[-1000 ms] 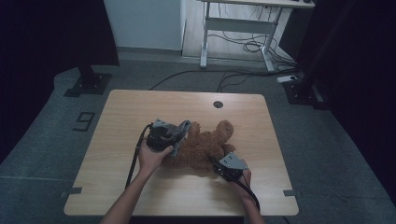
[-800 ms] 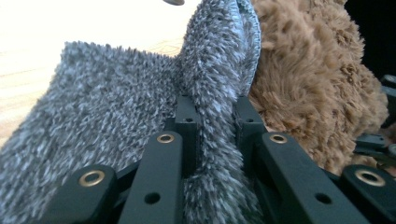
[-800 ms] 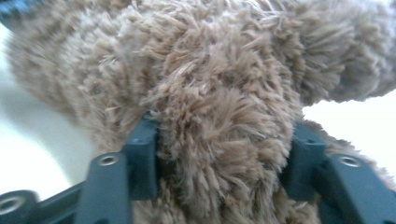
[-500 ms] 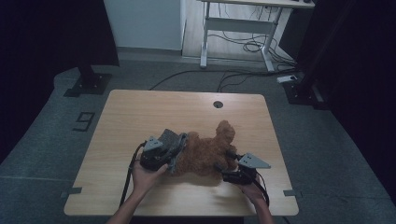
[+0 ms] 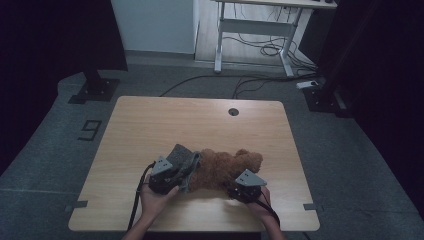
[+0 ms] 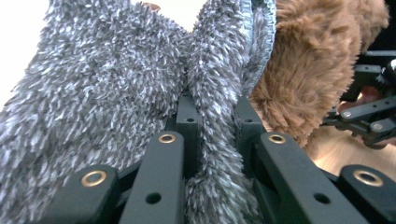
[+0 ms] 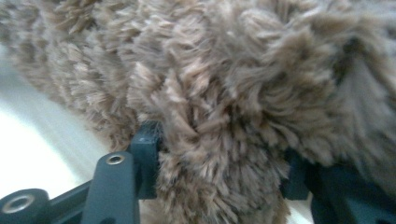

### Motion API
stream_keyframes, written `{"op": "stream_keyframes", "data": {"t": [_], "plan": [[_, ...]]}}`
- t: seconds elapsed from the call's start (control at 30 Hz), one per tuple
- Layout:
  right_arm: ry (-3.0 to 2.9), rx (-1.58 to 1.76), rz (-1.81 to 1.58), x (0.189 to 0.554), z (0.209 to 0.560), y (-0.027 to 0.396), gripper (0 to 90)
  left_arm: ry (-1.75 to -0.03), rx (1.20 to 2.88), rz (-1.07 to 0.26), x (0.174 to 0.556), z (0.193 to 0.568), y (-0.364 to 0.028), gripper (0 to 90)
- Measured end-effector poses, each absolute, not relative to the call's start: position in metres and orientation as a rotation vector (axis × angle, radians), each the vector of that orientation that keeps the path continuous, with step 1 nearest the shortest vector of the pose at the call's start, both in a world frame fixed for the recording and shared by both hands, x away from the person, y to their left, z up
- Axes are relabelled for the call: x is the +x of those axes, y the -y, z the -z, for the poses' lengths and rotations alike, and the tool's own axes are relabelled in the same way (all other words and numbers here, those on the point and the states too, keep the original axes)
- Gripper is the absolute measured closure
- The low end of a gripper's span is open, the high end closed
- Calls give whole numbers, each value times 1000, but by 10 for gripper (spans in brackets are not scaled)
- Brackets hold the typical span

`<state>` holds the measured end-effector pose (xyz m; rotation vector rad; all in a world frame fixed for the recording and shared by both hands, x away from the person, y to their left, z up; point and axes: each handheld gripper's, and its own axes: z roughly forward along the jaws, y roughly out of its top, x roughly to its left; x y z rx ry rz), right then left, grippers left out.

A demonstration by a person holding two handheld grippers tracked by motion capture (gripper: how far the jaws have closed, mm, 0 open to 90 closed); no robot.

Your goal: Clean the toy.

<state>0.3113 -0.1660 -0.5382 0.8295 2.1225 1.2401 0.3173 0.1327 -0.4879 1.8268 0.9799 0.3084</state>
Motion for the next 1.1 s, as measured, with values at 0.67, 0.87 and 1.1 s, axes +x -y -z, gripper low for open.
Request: {"op": "stream_keyframes", "data": {"t": [0.67,0.87,1.1], "plan": [[-2056,830,-1240,323,543,159,501,-756,1891,-257,339,408,-18,757],[-2053,824,-1228,321,543,159,501,-807,1986,-208,359,437,16,755],[-2055,824,-1220,319,543,158,504,-795,2019,-275,352,447,8,760]]}}
